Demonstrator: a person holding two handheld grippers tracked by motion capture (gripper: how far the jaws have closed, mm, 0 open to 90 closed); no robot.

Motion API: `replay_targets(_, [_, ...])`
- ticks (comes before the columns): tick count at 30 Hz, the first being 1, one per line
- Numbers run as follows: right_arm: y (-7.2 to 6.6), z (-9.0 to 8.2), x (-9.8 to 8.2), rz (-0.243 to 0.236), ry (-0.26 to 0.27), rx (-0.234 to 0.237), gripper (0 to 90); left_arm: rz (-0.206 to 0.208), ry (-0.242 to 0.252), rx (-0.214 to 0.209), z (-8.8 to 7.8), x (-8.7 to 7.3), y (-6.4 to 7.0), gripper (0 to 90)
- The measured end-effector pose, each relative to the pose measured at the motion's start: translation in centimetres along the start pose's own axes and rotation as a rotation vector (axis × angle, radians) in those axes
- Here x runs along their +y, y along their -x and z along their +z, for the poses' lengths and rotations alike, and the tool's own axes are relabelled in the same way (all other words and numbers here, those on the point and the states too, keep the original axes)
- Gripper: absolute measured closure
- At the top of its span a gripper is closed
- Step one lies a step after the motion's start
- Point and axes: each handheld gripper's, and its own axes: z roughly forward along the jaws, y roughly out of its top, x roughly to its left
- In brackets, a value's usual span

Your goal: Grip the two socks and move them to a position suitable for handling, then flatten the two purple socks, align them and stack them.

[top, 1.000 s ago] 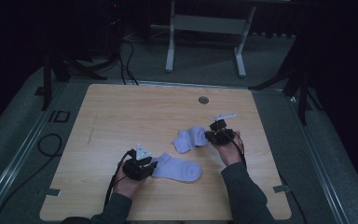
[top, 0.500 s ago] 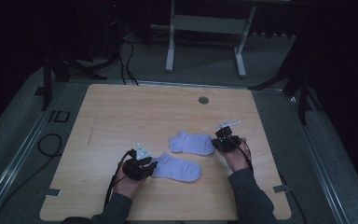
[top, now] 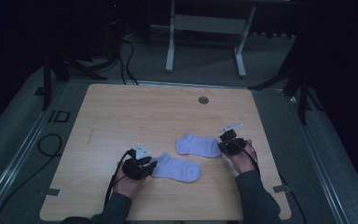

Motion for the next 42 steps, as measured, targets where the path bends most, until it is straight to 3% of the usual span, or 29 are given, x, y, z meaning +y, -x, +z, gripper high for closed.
replay_targets(2, [0.3, -0.1, -0.2, 0.009, -0.004, -0.003, 81.9, -0.003, -0.001, 0.002, 0.0, 0.0, 0.0, 66.9])
replay_targets(4, [0.5, -0.3, -0.3, 0.022, 0.003, -0.004, 69.6, -0.003, -0.004, 0.002, 0.0, 0.0, -0.1, 66.8])
replay_targets(6, [0.8, -0.6, -0.3, 0.049, 0.024, -0.002, 62.9, -0.005, -0.005, 0.002, 0.1, 0.0, -0.1, 66.7])
replay_targets(10, [0.8, -0.8, -0.2, 0.057, 0.036, 0.002, 60.4, -0.003, -0.007, 0.003, 0.1, 0.0, 0.0, 66.6])
replay_targets(11, [0.7, -1.7, 0.4, 0.06, 0.089, 0.019, 56.6, -0.003, -0.007, 0.004, 0.1, 0.0, 0.0, 66.6])
replay_targets(16, [-0.8, -2.5, 1.8, -0.021, 0.141, 0.052, 54.4, -0.007, -0.009, 0.002, 0.2, 0.0, 0.0, 65.7])
replay_targets(20, [-2.1, -2.3, 2.9, -0.091, 0.15, 0.078, 53.9, -0.005, -0.011, 0.0, 0.2, 0.0, 0.0, 65.1])
replay_targets(31, [-4.7, -0.2, 4.6, -0.189, 0.127, 0.125, 53.4, -0.004, -0.009, 0.0, 0.2, 0.0, 0.0, 64.5])
replay_targets(42, [-7.0, 2.4, 5.0, -0.294, 0.078, 0.192, 52.4, -0.003, -0.007, 0.007, 0.2, 0.0, 0.0, 64.5])
